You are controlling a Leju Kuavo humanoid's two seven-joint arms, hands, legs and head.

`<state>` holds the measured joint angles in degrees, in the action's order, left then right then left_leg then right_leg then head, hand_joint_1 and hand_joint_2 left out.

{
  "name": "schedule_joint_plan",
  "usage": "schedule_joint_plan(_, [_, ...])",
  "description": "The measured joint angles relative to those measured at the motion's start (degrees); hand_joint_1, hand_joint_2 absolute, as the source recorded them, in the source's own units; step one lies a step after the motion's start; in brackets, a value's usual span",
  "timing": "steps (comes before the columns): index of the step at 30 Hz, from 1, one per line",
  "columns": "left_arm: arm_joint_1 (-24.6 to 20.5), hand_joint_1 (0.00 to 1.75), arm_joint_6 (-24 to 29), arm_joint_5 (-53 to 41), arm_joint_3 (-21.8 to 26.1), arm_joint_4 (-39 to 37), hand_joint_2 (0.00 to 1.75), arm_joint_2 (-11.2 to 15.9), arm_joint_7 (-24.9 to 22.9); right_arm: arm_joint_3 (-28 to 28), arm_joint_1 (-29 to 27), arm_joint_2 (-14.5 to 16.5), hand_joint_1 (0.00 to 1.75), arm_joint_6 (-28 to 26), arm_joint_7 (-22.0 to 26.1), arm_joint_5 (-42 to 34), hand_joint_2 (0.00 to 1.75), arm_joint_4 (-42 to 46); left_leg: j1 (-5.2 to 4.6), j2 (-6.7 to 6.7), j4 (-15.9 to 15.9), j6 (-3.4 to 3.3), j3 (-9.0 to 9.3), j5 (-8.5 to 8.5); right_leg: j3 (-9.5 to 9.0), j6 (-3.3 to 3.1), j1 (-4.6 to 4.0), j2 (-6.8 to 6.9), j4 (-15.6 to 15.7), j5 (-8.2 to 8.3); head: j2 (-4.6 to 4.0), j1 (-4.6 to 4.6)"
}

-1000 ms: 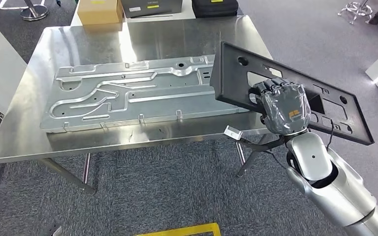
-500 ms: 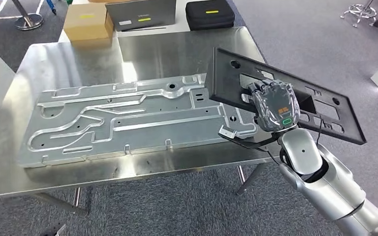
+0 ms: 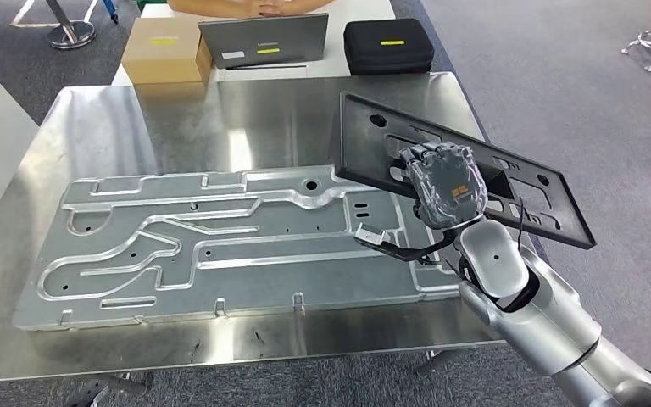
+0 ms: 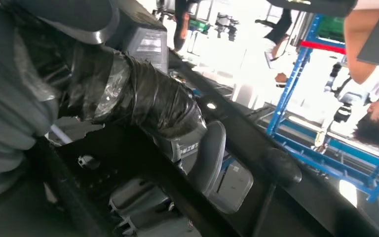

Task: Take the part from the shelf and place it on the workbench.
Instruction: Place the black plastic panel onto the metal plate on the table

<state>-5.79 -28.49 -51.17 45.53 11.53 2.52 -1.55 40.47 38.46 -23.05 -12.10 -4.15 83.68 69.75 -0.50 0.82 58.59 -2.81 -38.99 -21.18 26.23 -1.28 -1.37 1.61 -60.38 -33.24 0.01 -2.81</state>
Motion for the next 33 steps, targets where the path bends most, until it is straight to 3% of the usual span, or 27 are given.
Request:
schedule_joint_plan(1, [-0.05, 0.00, -0.03, 0.09, 0.00, 0.01, 1.75, -0.02, 0.05, 0.10, 0.38, 0.14, 1.75, 0.41, 0.12, -0.21, 1.75, -0.26, 0.17, -0.36, -0.25, -0.14, 0.61, -0.19, 1.34, 0.33, 0.24, -0.56, -2.54, -0.68, 0.00, 0.01])
schedule_joint_plan(3, [-0.17, 0.00, -0.06, 0.23, -0.02, 0.01, 1.75, -0.02, 0.09, 0.36, 0.97, 0.59, 1.75, 1.91, 0.56, -0.99, 1.75, -1.06, 0.36, -1.02, -0.44, -0.20, 1.51, -0.96, 5.92, 1.00, 0.88, -1.44, -9.29, -3.40, 0.00, 0.02])
schedule_joint_plan(5, [-0.22, 0.00, -0.09, 0.50, -0.04, 0.01, 1.75, 0.01, -0.06, 0.71, 1.47, 1.49, 1.75, 3.84, 0.92, -1.73, 1.75, -2.21, 0.61, -1.58, -0.35, 0.05, 2.45, -1.97, 10.06, 1.60, 1.53, -1.56, -12.84, -5.53, 0.01, 0.02])
schedule_joint_plan(6, [-0.24, 0.00, -0.14, 0.66, -0.05, 0.01, 1.75, 0.01, -0.16, 0.95, 1.86, 2.12, 1.75, 4.77, 1.03, -1.90, 1.75, -2.92, 0.72, -1.78, -0.25, 0.22, 3.09, -2.56, 11.01, 1.83, 1.83, -1.55, -12.05, -4.80, 0.01, 0.02])
schedule_joint_plan(7, [-0.30, 0.00, -0.19, 0.81, -0.07, 0.01, 1.75, 0.02, -0.30, 1.20, 2.44, 2.82, 1.75, 5.55, 1.09, -1.97, 1.75, -3.69, 0.83, -1.91, -0.12, 0.43, 3.83, -3.18, 11.14, 1.98, 2.10, -1.56, -9.52, -2.28, 0.00, 0.02])
schedule_joint_plan(9, [-0.52, 0.00, -0.32, 1.03, -0.20, 0.01, 1.75, 0.02, -0.59, 1.82, 3.90, 4.30, 1.75, 6.75, 1.17, -2.00, 1.75, -5.50, 0.98, -2.08, 0.06, 0.93, 5.09, -4.31, 10.60, 2.08, 2.32, -1.63, -3.08, 4.39, -0.01, -0.01])
schedule_joint_plan(10, [-0.69, 0.00, -0.40, 1.12, -0.32, 0.02, 1.75, 0.03, -0.78, 2.27, 4.75, 5.17, 1.75, 7.27, 1.21, -2.00, 1.75, -6.59, 1.05, -2.15, 0.10, 1.24, 5.40, -4.67, 10.32, 1.87, 2.15, -1.69, -0.84, 6.65, -0.01, 0.00])
schedule_joint_plan(11, [-0.87, 0.00, -0.53, 1.16, -0.49, 0.02, 1.75, 0.06, -1.02, 2.76, 5.52, 6.10, 1.75, 7.75, 1.26, -2.02, 1.75, -7.70, 1.11, -2.21, 0.10, 1.59, 5.54, -4.89, 10.33, 1.51, 1.89, -1.74, 0.13, 7.81, -0.01, 0.00])
schedule_joint_plan(14, [-1.30, 0.00, -1.14, 1.30, -1.10, 0.03, 1.75, 0.19, -1.68, 4.40, 7.55, 9.34, 1.75, 8.86, 1.41, -2.10, 1.75, -11.07, 1.17, -2.12, 0.66, 2.62, 5.62, -5.20, 9.82, 0.13, 1.56, -1.75, 0.84, 8.53, -0.01, 0.01])
schedule_joint_plan(16, [-1.59, 0.00, -1.38, 1.56, -1.33, 0.03, 1.75, 0.31, -2.02, 5.57, 8.85, 11.67, 1.75, 9.22, 1.45, -2.15, 1.75, -13.31, 1.26, -1.78, 3.52, 3.01, 4.43, -6.93, 9.16, -0.60, 1.68, -1.77, 1.51, 8.71, -0.01, 0.02])
schedule_joint_plan(19, [-2.01, 0.00, -1.60, 1.95, -1.67, 0.03, 1.75, 0.52, -2.44, 7.72, 10.12, 14.89, 1.75, 9.49, 1.60, -2.23, 1.75, -16.55, 1.29, -1.56, 13.84, 3.47, -0.98, -11.61, 8.93, -1.30, 1.35, -1.81, 1.64, 8.53, -0.01, -0.02])
schedule_joint_plan(20, [-2.04, 0.00, -1.69, 1.99, -1.77, 0.03, 1.75, 0.60, -2.53, 8.40, 10.21, 15.84, 1.75, 9.58, 1.71, -2.29, 1.75, -17.55, 1.29, -1.53, 15.97, 3.53, -2.36, -12.08, 8.89, -1.42, 1.21, -1.81, 1.60, 8.44, -0.01, -0.03])
schedule_joint_plan(21, [-2.04, 0.00, -1.78, 2.01, -1.86, 0.03, 1.75, 0.68, -2.59, 9.04, 10.27, 16.70, 1.75, 9.68, 1.82, -2.35, 1.75, -18.53, 1.29, -1.50, 16.06, 3.53, -2.81, -11.44, 8.84, -1.50, 1.08, -1.81, 1.54, 8.35, -0.01, -0.02])
schedule_joint_plan(22, [-2.05, 0.00, -1.84, 2.04, -1.98, 0.03, 1.75, 0.78, -2.62, 9.62, 10.37, 17.49, 1.75, 9.78, 1.91, -2.39, 1.75, -19.40, 1.29, -1.43, 13.69, 3.50, -2.06, -9.59, 8.77, -1.53, 1.02, -1.81, 1.44, 8.24, -0.01, -0.02])
schedule_joint_plan(24, [-2.12, 0.00, -1.91, 2.22, -2.36, 0.03, 1.75, 1.01, -2.65, 10.52, 10.74, 18.83, 1.75, 10.05, 2.05, -2.58, 1.75, -20.63, 1.25, -1.28, 6.04, 3.42, 0.94, -5.31, 8.66, -1.42, 0.93, -1.80, 1.11, 7.92, -0.01, -0.02])
schedule_joint_plan(25, [-2.21, 0.00, -1.96, 2.37, -2.55, 0.03, 1.75, 1.10, -2.67, 10.93, 11.03, 19.44, 1.75, 10.25, 2.16, -2.81, 1.75, -21.06, 1.15, -1.22, 2.85, 3.28, 2.16, -4.27, 8.81, -1.29, 0.87, -1.81, 0.89, 7.80, -0.01, -0.02])
schedule_joint_plan(27, [-2.32, 0.00, -2.15, 2.73, -2.78, 0.03, 1.75, 1.18, -2.81, 11.67, 11.45, 20.43, 1.75, 10.75, 2.40, -3.45, 1.75, -21.82, 0.93, -1.22, 0.62, 2.86, 2.86, -3.92, 9.26, -0.95, 0.69, -1.82, 0.63, 7.73, -0.01, -0.01])
schedule_joint_plan(30, [-2.36, 0.00, -2.49, 3.04, -2.95, 0.03, 1.75, 1.19, -3.02, 12.78, 11.62, 21.96, 1.75, 11.29, 2.76, -4.21, 1.75, -23.29, 1.20, -1.22, 0.25, 2.11, 3.02, -3.14, 9.82, -0.28, 0.60, -1.88, -0.31, 6.85, -0.01, 0.00])
schedule_joint_plan(31, [-2.46, 0.00, -2.58, 3.09, -3.03, 0.03, 1.75, 1.19, -3.02, 13.11, 11.70, 22.48, 1.75, 11.32, 2.90, -4.38, 1.75, -23.86, 1.33, -1.20, 0.10, 1.89, 3.08, -3.00, 10.52, 0.01, 0.64, -1.89, -2.01, 5.66, -0.01, 0.02])
schedule_joint_plan(33, [-2.64, 0.00, -2.69, 3.17, -3.29, 0.03, 1.75, 1.20, -3.02, 13.76, 11.81, 23.38, 1.75, 11.26, 3.18, -4.68, 1.75, -25.01, 1.38, -1.17, 0.02, 1.68, 3.12, -2.91, 13.37, 0.51, 0.86, -1.88, -8.53, 2.10, -0.01, 0.05])
